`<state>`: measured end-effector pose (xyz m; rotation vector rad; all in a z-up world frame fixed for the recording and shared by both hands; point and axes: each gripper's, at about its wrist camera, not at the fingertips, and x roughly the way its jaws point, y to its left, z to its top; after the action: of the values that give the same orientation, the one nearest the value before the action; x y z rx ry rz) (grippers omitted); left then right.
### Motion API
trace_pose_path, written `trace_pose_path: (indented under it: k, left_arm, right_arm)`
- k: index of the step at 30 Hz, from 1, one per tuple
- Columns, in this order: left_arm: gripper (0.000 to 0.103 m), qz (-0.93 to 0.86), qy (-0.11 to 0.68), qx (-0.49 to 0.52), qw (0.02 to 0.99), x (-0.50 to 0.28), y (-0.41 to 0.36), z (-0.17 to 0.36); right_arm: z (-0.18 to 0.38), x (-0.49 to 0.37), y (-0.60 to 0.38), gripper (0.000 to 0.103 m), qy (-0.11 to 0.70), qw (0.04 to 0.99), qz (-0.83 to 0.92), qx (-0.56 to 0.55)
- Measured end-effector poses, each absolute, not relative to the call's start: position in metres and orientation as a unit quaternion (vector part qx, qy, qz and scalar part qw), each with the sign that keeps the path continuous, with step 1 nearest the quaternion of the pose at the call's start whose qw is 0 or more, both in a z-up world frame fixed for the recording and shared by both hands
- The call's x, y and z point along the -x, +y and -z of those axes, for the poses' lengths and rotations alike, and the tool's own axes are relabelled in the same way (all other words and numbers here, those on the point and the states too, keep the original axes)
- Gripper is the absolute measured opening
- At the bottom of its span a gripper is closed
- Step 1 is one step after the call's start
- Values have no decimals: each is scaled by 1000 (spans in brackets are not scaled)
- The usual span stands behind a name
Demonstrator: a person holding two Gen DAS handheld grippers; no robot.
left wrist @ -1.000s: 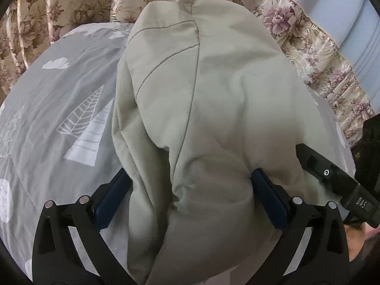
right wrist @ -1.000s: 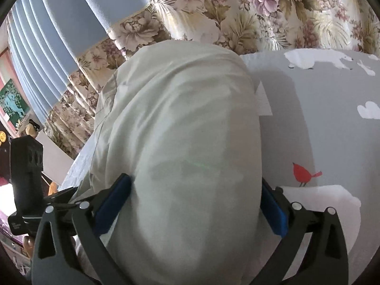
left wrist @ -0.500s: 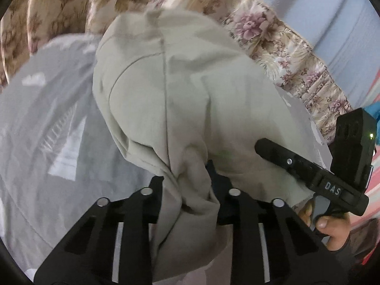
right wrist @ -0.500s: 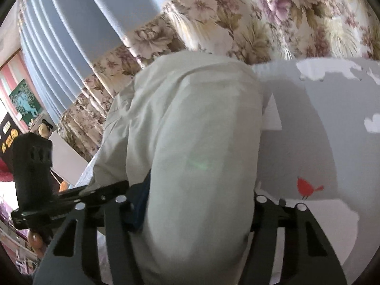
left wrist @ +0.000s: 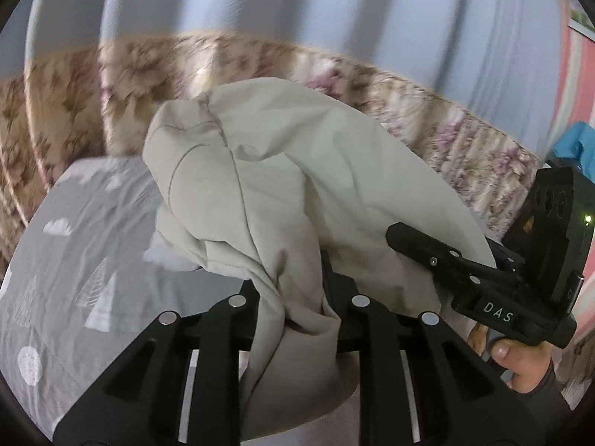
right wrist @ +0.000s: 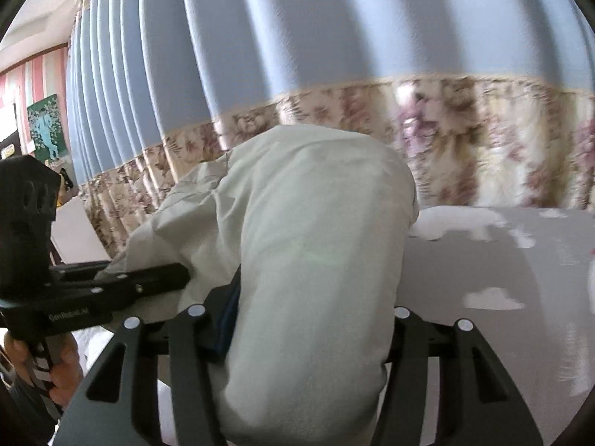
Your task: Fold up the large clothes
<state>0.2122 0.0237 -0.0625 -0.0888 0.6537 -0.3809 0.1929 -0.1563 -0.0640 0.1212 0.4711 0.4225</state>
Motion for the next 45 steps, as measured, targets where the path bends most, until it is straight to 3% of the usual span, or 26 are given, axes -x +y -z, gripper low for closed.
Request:
trace_pose_path:
  k: [5,7,10,12,15,18,22,35,45]
  left_arm:
    - [22,217,356,17,909,-206,-22,101]
    - [25,218,385,0,897,-207,-42,131]
    - [55,205,410,10,889,-210,-42,156]
    - [85,175,416,15,892,-207,-31,158]
    - [95,166,428,26,888,-197,-10,161]
    - [100,144,418,14,897,-181,1,158]
    - [100,122,415,23,901,-161,21,151]
    - [100,18,315,-34,948,-71,21,70]
    - [100,-9,263,-34,964,-20,21,37]
  right_arm:
    - [83,-181,-198,54,283,944,-170,-14]
    - [106,-185,-208,59,324,932,-160,14]
    - [120,-189,-233,67,350,919,-177,-32]
    - [122,-190,-242,74,368,912,-177,-45]
    - [121,-180,-247,86,367,914,-171,-25]
    - [119,-167,-255,96,367,917,-157,-17]
    - [113,-143,-275,101,367,918,-143,-40]
    - [52,-51,-219,101,271,961,-48,39]
    - [24,-3,-208,101,232,972,14,24]
